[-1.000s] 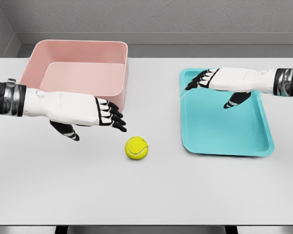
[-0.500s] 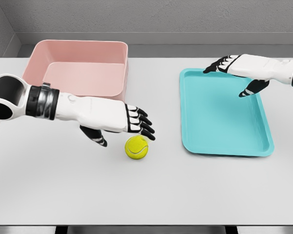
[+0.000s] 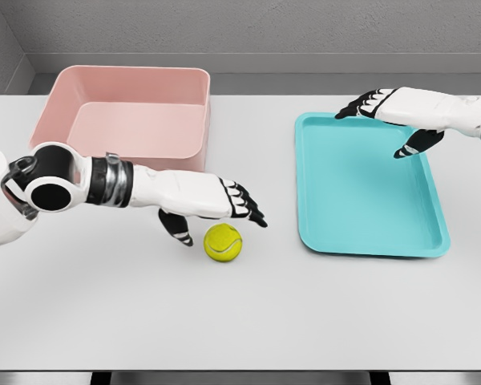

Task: Put the tennis from the blue tray into the pink basket with both arms

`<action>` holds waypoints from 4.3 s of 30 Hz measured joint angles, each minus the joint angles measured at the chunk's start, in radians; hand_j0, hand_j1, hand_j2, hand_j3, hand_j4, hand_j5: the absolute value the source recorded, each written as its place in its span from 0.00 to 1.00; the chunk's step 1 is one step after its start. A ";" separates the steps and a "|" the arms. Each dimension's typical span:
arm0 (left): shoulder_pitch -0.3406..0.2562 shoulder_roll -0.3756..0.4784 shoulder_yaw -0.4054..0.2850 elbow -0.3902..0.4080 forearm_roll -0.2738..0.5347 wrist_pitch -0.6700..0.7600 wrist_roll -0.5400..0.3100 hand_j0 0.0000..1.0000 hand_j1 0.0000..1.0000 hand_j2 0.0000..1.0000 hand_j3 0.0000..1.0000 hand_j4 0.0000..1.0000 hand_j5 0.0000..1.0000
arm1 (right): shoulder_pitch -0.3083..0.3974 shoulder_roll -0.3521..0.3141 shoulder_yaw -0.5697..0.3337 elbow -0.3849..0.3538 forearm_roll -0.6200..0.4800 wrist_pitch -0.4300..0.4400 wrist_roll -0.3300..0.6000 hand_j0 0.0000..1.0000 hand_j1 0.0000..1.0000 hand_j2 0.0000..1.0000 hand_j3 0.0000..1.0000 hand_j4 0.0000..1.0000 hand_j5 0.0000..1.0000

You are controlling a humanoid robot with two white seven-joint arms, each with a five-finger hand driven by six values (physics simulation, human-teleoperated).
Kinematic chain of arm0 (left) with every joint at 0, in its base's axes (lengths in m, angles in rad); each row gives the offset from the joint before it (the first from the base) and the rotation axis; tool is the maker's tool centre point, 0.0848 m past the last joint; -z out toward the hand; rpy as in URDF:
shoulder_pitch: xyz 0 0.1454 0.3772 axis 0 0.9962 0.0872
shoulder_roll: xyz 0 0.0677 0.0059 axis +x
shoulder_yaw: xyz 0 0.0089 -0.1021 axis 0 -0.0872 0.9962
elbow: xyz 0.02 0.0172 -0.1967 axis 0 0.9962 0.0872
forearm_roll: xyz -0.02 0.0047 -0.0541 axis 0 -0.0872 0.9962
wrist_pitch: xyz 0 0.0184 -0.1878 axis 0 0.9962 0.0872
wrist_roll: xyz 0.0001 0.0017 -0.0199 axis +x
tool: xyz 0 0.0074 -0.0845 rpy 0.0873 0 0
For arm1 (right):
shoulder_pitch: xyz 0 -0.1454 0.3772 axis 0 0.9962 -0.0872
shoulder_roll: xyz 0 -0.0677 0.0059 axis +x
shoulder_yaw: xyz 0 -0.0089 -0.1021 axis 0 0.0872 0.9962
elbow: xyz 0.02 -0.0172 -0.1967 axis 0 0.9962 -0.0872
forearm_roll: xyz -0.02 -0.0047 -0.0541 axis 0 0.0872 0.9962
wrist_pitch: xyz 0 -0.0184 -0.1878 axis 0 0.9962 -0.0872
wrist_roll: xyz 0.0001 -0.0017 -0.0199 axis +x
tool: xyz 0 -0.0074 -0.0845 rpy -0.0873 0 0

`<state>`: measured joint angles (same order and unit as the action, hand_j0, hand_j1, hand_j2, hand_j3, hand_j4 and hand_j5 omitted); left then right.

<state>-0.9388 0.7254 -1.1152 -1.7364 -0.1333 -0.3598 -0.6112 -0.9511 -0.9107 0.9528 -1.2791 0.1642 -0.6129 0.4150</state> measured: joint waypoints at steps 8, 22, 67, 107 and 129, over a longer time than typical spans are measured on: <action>0.015 -0.007 -0.004 0.020 -0.020 0.014 0.000 1.00 1.00 1.00 1.00 1.00 1.00 | -0.002 -0.001 0.000 0.000 0.000 0.000 0.000 1.00 1.00 1.00 1.00 1.00 1.00; 0.015 -0.011 -0.020 0.019 -0.062 0.055 0.000 1.00 1.00 1.00 1.00 1.00 1.00 | -0.002 -0.007 0.000 0.000 0.000 0.000 0.000 1.00 1.00 1.00 1.00 1.00 1.00; 0.083 -0.090 -0.033 0.103 -0.106 0.055 0.000 1.00 1.00 1.00 1.00 1.00 1.00 | 0.002 -0.007 0.000 0.003 0.000 0.000 0.000 1.00 1.00 1.00 1.00 1.00 1.00; 0.026 -0.076 0.048 0.070 -0.070 0.044 -0.001 0.51 0.51 0.51 0.51 0.51 0.51 | 0.003 -0.009 -0.008 0.004 0.000 0.000 0.000 1.00 1.00 1.00 1.00 1.00 1.00; -0.135 -0.109 0.115 0.423 -0.019 0.002 -0.001 0.51 0.51 0.51 0.51 0.51 0.51 | 0.002 -0.009 -0.008 0.004 0.000 0.000 0.000 1.00 1.00 1.00 1.00 1.00 1.00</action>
<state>-1.0738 0.6160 -1.0006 -1.3133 -0.1523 -0.3575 -0.6118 -0.9495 -0.9195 0.9446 -1.2748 0.1638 -0.6129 0.4147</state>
